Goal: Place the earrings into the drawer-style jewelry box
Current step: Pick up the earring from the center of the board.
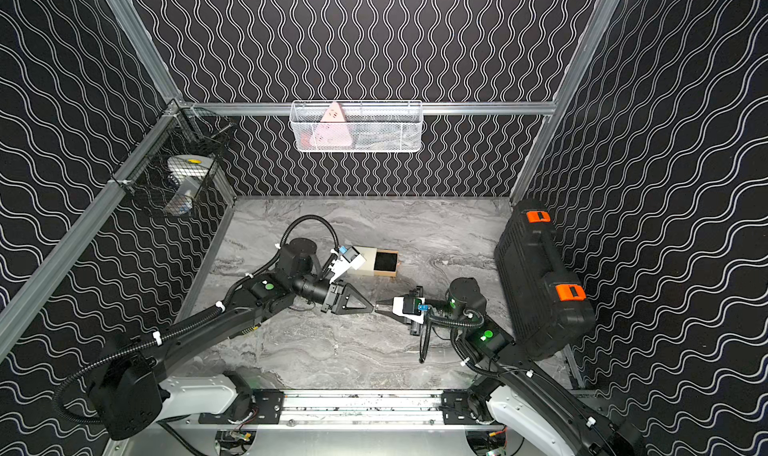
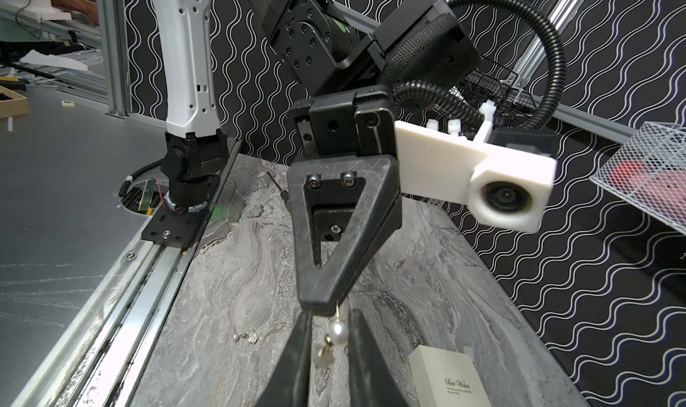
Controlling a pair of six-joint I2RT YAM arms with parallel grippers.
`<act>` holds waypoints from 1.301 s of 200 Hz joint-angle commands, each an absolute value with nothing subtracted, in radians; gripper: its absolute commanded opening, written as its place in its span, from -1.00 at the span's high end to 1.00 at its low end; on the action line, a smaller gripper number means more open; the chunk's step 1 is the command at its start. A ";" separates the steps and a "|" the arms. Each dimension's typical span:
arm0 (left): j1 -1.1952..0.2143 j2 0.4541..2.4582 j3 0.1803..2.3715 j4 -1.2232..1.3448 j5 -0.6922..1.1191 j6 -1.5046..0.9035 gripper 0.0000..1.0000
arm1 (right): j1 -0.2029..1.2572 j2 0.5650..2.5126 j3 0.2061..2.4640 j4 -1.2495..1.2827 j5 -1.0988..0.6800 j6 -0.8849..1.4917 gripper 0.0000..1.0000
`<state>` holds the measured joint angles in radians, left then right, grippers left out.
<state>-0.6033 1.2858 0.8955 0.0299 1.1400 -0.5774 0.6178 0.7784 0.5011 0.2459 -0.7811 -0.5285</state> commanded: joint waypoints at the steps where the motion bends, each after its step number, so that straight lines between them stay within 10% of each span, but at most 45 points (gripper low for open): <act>1: -0.602 1.282 0.895 0.063 1.155 -0.588 1.00 | 0.617 0.778 0.505 0.244 -0.782 -0.545 0.63; 99: -0.601 1.283 0.887 0.096 1.143 -0.617 1.00 | 0.617 0.781 0.509 0.248 -0.760 -0.525 0.80; 147: -0.553 1.225 0.894 0.075 1.025 -0.620 -0.09 | 0.604 0.808 0.530 0.219 -0.736 -0.462 0.80; 260: -0.372 1.051 0.822 -0.061 0.715 -0.544 -0.23 | 0.500 1.171 0.921 -0.310 -0.627 -0.229 0.85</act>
<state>-0.3725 1.0813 0.8413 -0.0185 0.7696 -0.5957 0.5194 1.0981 0.8303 -0.0814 -0.6521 -0.2893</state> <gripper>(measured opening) 0.615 0.096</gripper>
